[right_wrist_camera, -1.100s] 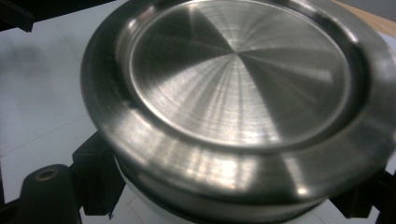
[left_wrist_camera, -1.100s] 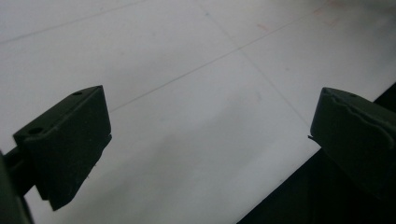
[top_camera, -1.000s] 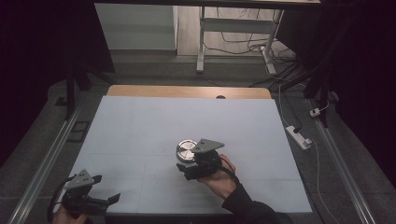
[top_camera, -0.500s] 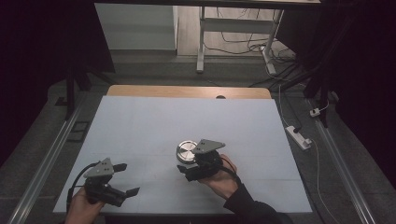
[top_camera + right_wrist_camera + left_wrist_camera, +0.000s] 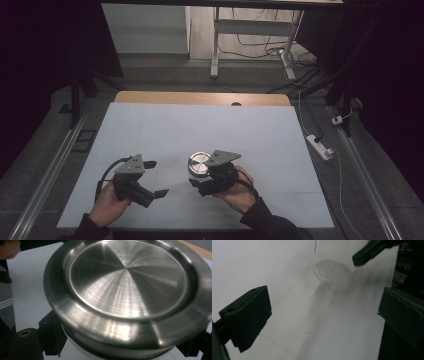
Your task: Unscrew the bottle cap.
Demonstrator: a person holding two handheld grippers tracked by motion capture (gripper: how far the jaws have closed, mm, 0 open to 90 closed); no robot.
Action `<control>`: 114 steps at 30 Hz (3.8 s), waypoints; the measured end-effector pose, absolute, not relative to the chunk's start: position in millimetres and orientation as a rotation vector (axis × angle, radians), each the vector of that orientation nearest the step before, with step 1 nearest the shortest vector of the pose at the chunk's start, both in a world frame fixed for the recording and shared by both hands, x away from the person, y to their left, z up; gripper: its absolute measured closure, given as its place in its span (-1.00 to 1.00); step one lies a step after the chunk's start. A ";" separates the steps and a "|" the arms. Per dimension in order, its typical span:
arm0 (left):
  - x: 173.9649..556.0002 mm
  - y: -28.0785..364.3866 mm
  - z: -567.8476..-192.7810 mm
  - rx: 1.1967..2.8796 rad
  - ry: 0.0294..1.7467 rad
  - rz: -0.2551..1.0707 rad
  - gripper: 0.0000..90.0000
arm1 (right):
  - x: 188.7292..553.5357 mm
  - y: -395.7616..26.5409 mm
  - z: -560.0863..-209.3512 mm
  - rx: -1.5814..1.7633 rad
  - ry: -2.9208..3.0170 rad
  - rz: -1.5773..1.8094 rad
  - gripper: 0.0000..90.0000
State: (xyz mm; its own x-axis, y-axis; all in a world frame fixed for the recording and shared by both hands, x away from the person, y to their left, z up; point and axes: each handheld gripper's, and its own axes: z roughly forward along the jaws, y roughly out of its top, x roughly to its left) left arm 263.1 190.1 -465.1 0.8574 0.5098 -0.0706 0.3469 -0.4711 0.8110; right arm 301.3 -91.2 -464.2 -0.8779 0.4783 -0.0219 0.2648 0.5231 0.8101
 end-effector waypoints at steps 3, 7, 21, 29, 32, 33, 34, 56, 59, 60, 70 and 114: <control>268.6 185.0 -461.4 2.111 0.598 0.220 -1.00 | 300.8 -91.2 -463.8 0.620 2.527 1.282 -0.66; 282.0 176.8 -454.8 2.094 0.561 0.204 -1.00 | 300.1 -91.2 -463.5 0.603 2.538 1.288 -0.66; 309.6 152.9 -438.9 2.077 0.298 0.056 -1.00 | 297.8 -87.0 -465.7 0.516 2.595 1.306 -0.66; 321.8 135.4 -437.5 2.084 0.160 -0.005 -0.93 | 294.2 -84.4 -465.2 0.457 2.623 1.308 -0.66; 322.6 129.4 -438.0 2.093 0.130 -0.017 -0.88 | 293.4 -83.9 -465.1 0.437 2.631 1.307 -0.66; 322.5 128.0 -438.2 2.096 0.120 -0.021 -0.86 | 293.2 -83.8 -465.2 0.431 2.632 1.304 -0.66; 322.2 127.3 -438.2 2.100 0.112 -0.021 -0.82 | 293.1 -83.6 -465.4 0.427 2.632 1.305 -0.66; 295.2 103.3 -436.3 2.071 0.517 0.217 -0.55 | 298.7 -85.1 -468.0 0.636 2.544 1.226 -0.66; 295.6 102.6 -435.3 2.083 0.500 0.222 -0.56 | 298.8 -85.7 -468.3 0.643 2.540 1.223 -0.66; 296.6 103.7 -434.3 2.083 0.491 0.221 -0.59 | 299.1 -86.2 -468.3 0.630 2.542 1.220 -0.66; 307.9 132.6 -426.4 2.131 0.221 0.102 -0.94 | 296.9 -85.6 -467.0 0.528 2.614 1.284 -0.66; 307.2 129.1 -429.7 2.186 0.259 0.102 -0.95 | 295.6 -88.0 -465.1 0.515 2.632 1.281 -0.66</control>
State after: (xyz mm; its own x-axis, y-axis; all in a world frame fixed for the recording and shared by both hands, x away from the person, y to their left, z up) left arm 307.2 129.1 -429.7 0.9746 0.2228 -0.0219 0.1483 -0.5692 0.8087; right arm 295.6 -88.0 -465.1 -0.9259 0.3777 -0.0015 0.2319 0.5716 0.7871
